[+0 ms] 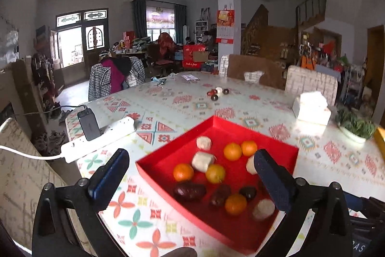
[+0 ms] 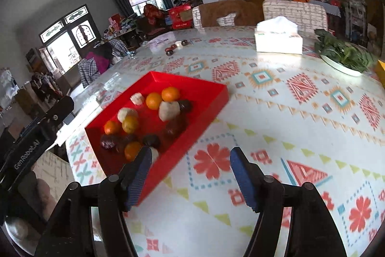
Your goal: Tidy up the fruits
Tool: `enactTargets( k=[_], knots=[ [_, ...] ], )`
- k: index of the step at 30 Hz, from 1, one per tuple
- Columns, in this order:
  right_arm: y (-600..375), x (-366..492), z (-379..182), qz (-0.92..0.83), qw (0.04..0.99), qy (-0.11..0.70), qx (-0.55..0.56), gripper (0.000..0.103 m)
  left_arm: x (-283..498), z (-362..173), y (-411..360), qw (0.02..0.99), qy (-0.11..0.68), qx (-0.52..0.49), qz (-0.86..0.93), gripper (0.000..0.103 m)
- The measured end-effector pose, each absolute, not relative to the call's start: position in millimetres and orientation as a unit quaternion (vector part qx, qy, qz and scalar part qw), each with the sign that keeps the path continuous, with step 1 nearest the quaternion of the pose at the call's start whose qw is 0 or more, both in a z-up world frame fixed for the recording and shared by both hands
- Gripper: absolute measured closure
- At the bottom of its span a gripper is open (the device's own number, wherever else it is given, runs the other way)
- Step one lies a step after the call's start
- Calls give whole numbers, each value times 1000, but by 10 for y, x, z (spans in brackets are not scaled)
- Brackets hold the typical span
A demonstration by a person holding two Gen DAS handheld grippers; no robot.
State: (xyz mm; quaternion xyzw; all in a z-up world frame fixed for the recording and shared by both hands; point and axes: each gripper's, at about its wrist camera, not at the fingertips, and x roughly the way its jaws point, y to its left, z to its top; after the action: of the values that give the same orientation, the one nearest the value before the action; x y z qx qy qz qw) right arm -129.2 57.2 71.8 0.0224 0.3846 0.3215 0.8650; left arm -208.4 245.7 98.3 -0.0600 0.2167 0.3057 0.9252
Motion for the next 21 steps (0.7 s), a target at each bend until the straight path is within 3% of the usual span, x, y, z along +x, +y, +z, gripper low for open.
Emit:
enactTargets(
  k=[12, 21],
  knots=[
    [502, -1511, 593, 287, 877, 386, -9, 27, -2055, 710, 2185, 918, 288, -50, 267, 0],
    [685, -1582, 561, 291, 874, 388, -32, 27, -2081, 664, 2306, 916, 296, -61, 264, 0]
  ],
)
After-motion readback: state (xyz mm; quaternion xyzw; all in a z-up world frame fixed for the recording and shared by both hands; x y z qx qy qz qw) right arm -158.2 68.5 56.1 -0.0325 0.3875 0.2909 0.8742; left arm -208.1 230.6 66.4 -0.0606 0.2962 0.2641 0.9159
